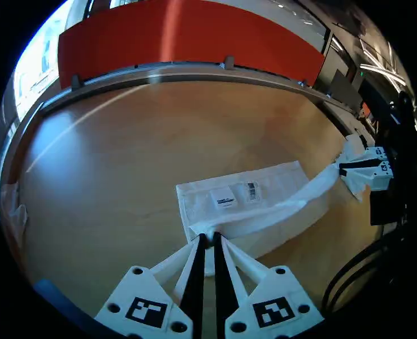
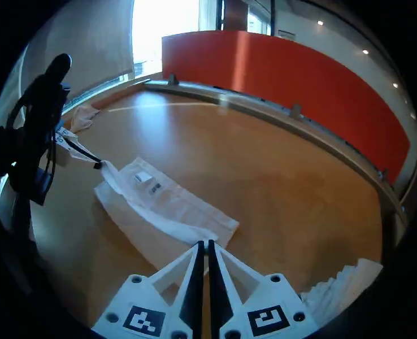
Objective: Fold towel
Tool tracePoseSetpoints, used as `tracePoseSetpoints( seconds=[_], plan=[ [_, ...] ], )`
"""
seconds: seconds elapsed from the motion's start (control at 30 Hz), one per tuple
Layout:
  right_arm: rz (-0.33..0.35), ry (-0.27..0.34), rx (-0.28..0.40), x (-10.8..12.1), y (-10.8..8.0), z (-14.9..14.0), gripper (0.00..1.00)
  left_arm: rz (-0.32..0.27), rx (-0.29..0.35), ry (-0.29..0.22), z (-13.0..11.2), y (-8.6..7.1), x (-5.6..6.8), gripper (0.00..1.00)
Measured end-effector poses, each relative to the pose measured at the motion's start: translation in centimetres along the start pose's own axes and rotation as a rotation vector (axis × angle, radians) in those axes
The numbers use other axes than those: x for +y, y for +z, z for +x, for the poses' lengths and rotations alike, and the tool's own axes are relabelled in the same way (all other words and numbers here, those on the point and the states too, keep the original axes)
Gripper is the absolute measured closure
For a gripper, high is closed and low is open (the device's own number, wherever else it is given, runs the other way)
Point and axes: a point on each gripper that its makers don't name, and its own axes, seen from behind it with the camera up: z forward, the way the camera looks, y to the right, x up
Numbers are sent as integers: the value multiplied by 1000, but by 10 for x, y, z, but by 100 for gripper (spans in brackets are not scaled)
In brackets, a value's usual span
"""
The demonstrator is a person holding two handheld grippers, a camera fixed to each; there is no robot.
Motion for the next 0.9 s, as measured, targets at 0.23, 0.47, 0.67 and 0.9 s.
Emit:
tracePoseSetpoints(
  seconds=[0.23,0.47,0.67,0.9],
  plan=[
    [-2,18,-17,6,18,-6,96,15,-6,-9,-1,20,-7,90],
    [-13,29,-27,13,30,-9,96,30,-10,-8,-1,32,-12,89],
    [-43,28,-40,19,37,-13,93,42,-14,-12,-2,37,-15,82],
    [-70,34,-29,24,41,-11,88,61,-1,-23,0,36,-22,73]
  ],
)
